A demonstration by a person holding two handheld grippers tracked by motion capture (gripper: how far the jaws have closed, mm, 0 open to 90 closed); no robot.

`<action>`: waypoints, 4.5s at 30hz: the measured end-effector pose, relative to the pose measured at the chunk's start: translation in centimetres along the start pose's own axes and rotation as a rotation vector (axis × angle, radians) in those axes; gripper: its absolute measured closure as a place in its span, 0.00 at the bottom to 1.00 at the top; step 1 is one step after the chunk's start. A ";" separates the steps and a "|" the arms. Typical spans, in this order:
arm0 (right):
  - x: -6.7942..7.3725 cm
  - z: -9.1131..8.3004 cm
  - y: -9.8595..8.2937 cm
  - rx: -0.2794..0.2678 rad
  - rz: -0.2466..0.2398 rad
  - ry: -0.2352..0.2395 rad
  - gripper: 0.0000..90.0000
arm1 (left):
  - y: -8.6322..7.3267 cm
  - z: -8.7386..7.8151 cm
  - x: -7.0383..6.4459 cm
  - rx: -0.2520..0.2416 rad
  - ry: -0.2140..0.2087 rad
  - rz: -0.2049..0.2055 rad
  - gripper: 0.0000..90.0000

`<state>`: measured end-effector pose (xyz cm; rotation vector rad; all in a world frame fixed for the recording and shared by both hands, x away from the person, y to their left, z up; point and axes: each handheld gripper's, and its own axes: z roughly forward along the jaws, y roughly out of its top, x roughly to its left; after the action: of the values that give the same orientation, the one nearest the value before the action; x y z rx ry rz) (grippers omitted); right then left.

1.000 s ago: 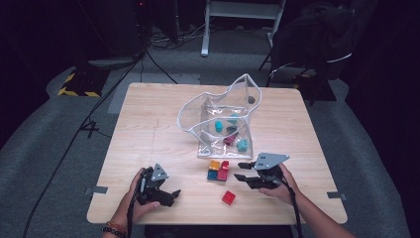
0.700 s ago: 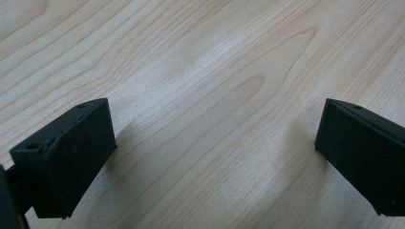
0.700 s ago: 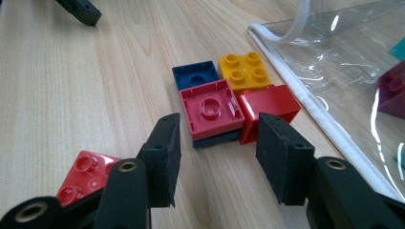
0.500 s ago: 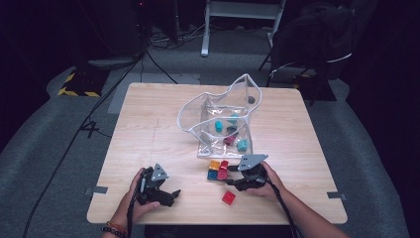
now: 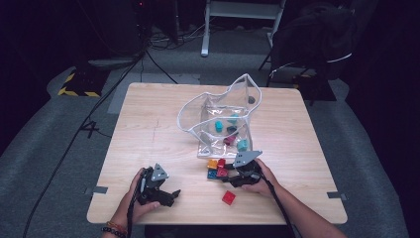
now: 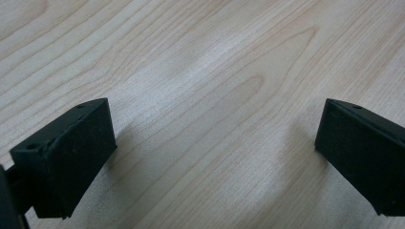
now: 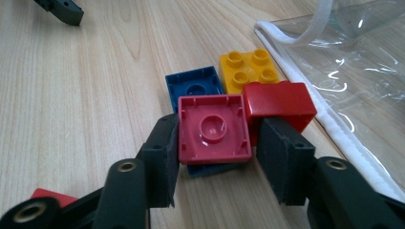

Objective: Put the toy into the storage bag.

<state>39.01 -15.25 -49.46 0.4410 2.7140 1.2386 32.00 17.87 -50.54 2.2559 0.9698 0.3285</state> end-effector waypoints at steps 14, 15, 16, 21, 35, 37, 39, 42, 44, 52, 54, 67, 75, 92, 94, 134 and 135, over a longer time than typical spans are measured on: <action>0.3 -1.3 0.4 -0.045 -0.002 -0.017 0.62 | 0.0 0.0 0.0 0.000 0.000 0.000 0.00; 0.3 -1.4 0.4 -0.050 0.000 -0.016 0.62 | 0.0 0.0 0.0 0.000 0.000 0.001 0.00; 0.3 -1.6 0.4 -0.055 0.003 -0.019 0.62 | 0.0 0.0 0.0 0.000 0.000 0.001 0.00; 0.4 -2.7 0.6 -0.086 0.015 -0.021 0.62 | 0.0 0.0 0.0 0.000 0.000 0.001 0.00; -0.2 -5.2 0.3 -0.090 0.034 -0.046 0.62 | 0.0 0.0 0.0 0.000 0.000 0.001 0.00; -0.3 -5.5 0.2 -0.091 0.038 -0.056 0.62 | 0.0 0.0 0.0 0.000 0.000 0.001 0.00; -0.3 -5.8 0.2 -0.100 0.036 -0.063 0.62 | 0.0 0.0 0.0 0.000 0.000 0.000 0.00; -0.3 -6.1 0.2 -0.098 0.037 -0.066 0.62 | 0.0 0.0 0.0 0.000 0.000 0.000 0.00; -0.4 -5.9 0.0 -0.083 0.040 -0.076 0.62 | 0.0 0.0 0.0 0.000 0.000 0.000 0.00; -1.7 -4.5 -1.4 -0.004 0.090 -0.098 0.62 | 0.0 0.0 0.0 0.000 0.000 0.000 0.00; -1.9 -4.4 -1.8 0.007 0.100 -0.102 0.62 | 0.0 0.0 0.0 0.000 0.000 0.000 0.00; -2.3 -3.9 -3.2 0.055 0.104 -0.112 0.61 | 0.0 0.0 0.0 0.000 0.000 0.000 0.00; -1.8 -3.9 -3.5 0.066 0.088 -0.132 0.64 | 0.0 0.0 0.0 0.000 0.000 0.000 0.00; -1.3 -6.3 -3.6 0.091 0.071 -0.139 0.64 | 0.0 0.0 0.0 0.000 0.000 0.000 0.00; -1.5 -6.1 -3.8 0.089 0.088 -0.146 0.64 | 0.0 0.0 0.0 0.000 0.000 0.000 0.00; -2.0 -13.9 -3.6 -0.086 0.132 -0.249 0.66 | 0.0 0.0 0.0 0.000 0.000 0.001 0.00; -2.1 -14.1 -3.5 -0.094 0.133 -0.252 0.66 | 0.0 0.0 0.0 0.000 0.000 0.001 0.00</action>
<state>36.96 -28.23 -42.83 0.7235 2.4395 1.2407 32.00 17.88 -50.54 2.2564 0.9694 0.3287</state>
